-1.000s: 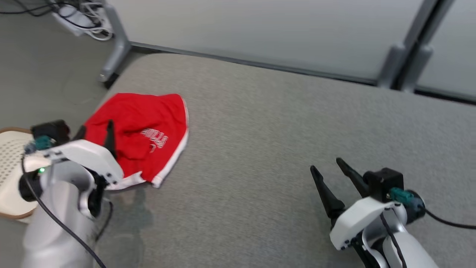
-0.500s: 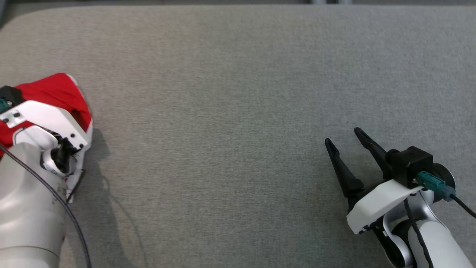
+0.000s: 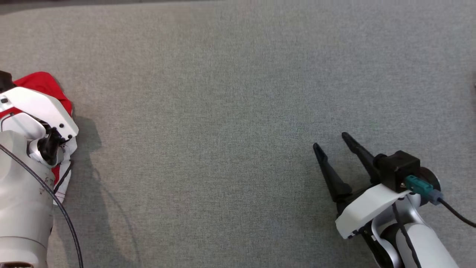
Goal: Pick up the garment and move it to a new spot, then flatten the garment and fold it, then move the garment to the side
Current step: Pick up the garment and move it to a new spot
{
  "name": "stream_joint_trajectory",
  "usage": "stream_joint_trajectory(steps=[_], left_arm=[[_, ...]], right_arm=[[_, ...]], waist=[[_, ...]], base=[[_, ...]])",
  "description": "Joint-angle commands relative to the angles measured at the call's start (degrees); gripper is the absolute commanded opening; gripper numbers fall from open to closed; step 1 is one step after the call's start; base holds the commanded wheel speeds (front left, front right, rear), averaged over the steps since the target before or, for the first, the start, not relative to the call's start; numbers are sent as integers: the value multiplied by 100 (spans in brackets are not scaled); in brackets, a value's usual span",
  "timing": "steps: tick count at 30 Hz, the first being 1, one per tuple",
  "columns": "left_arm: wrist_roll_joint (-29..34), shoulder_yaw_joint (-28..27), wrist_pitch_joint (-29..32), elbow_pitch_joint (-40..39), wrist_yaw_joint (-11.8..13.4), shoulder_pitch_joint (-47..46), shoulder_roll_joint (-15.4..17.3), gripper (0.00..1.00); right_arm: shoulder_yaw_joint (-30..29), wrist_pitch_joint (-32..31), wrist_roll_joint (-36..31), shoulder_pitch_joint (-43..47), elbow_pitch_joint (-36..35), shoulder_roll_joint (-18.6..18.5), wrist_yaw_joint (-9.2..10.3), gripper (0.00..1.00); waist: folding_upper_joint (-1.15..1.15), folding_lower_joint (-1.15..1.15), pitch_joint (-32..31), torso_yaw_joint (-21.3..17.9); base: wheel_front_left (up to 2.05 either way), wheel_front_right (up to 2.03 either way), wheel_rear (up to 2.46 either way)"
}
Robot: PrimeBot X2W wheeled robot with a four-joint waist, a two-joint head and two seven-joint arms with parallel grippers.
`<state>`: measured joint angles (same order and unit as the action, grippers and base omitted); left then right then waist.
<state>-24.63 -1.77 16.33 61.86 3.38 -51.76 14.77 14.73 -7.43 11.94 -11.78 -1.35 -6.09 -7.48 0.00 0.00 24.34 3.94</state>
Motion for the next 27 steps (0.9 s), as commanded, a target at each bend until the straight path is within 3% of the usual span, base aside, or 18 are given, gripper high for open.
stream_joint_trajectory(steps=[1, 9, 14, 19, 27], left_arm=[[27, 2, -49, -8, -8, 50, 49, 0], [146, 178, -103, -459, -157, -97, 315, 0], [142, 264, -193, -1119, -408, -161, 409, 0], [26, 373, -39, -2037, -697, -309, 358, 0], [83, 809, 336, -3996, -845, -291, 201, 0]], right_arm=[[5, 61, 37, -17, 37, -9, -3, 100], [103, 287, 227, 113, 533, 144, -3, 100], [92, 460, 329, 203, 792, 208, -3, 100], [-56, 639, 366, 326, 994, 263, -3, 100], [-192, 725, 351, 506, 1078, 301, -3, 100]], waist=[[0, 0, -224, 38], [0, 0, -1138, 100], [0, 0, -1665, 26], [0, 0, -2075, -149], [0, 0, -2333, -673]], base=[[0, 0, 0], [0, 0, 0], [0, 0, 0], [0, 0, 0], [0, 0, 0]])
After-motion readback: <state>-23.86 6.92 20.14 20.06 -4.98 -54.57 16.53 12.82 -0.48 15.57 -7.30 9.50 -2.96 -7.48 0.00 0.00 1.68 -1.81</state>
